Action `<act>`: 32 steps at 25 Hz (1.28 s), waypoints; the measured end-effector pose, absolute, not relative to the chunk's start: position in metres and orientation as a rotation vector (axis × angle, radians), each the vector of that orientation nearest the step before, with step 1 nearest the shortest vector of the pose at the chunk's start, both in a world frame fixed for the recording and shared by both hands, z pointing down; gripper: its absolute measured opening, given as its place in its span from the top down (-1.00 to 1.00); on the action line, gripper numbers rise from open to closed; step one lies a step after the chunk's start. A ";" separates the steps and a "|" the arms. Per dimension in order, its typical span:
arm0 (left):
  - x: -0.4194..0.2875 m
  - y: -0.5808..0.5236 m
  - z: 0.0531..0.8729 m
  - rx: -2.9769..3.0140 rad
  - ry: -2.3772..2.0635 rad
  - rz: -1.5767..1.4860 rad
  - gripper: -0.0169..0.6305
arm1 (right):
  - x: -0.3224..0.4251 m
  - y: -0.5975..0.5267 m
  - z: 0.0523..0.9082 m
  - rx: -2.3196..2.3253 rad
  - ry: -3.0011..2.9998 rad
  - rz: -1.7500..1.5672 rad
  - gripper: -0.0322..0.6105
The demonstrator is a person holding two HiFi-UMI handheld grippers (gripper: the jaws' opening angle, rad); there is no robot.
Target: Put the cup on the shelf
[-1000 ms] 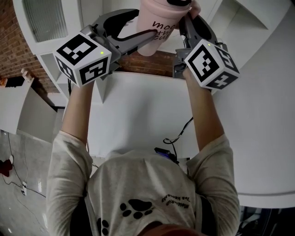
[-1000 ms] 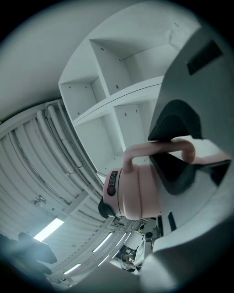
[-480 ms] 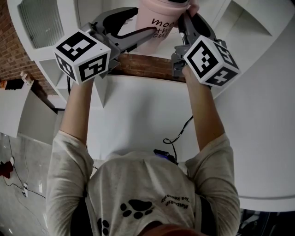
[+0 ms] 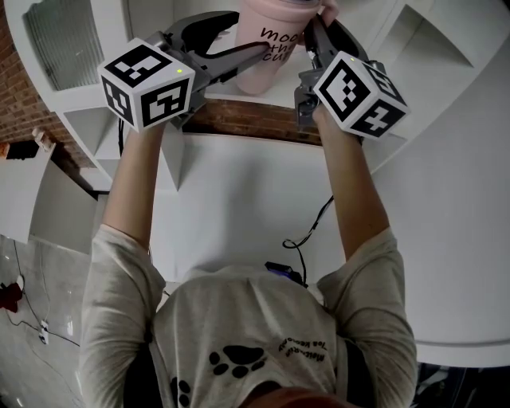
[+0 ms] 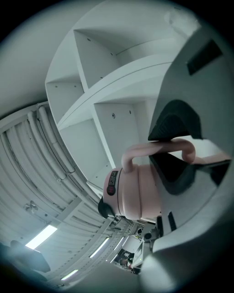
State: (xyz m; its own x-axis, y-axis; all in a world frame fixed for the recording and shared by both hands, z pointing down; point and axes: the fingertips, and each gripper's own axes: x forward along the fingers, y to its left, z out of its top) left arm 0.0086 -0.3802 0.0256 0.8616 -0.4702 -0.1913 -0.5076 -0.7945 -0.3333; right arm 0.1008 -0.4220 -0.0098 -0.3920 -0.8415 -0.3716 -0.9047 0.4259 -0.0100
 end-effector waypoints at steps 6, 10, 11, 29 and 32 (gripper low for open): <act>0.009 -0.380 0.026 -2.683 0.720 0.125 0.04 | 0.102 -0.422 -0.008 -1.530 2.363 0.253 0.62; 0.010 -0.381 0.027 -2.693 0.723 0.115 0.04 | 0.103 -0.423 -0.007 -1.543 2.364 0.245 0.62; 0.010 -0.382 0.027 -2.697 0.722 0.115 0.04 | 0.103 -0.423 -0.007 -1.548 2.364 0.245 0.62; 0.013 -0.401 0.036 -2.777 0.708 0.114 0.03 | 0.108 -0.442 0.007 -1.604 2.369 0.166 0.62; 0.013 -0.404 0.037 -2.776 0.710 0.133 0.03 | 0.108 -0.446 0.009 -1.599 2.368 0.165 0.62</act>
State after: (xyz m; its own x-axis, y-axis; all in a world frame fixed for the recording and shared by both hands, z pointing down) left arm 0.0127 -0.4041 0.0372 0.8756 -0.4574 -0.1550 -0.4825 -0.8427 -0.2387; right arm 0.1076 -0.4457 0.0087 -0.3487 -0.8908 -0.2914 -0.9225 0.3811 -0.0610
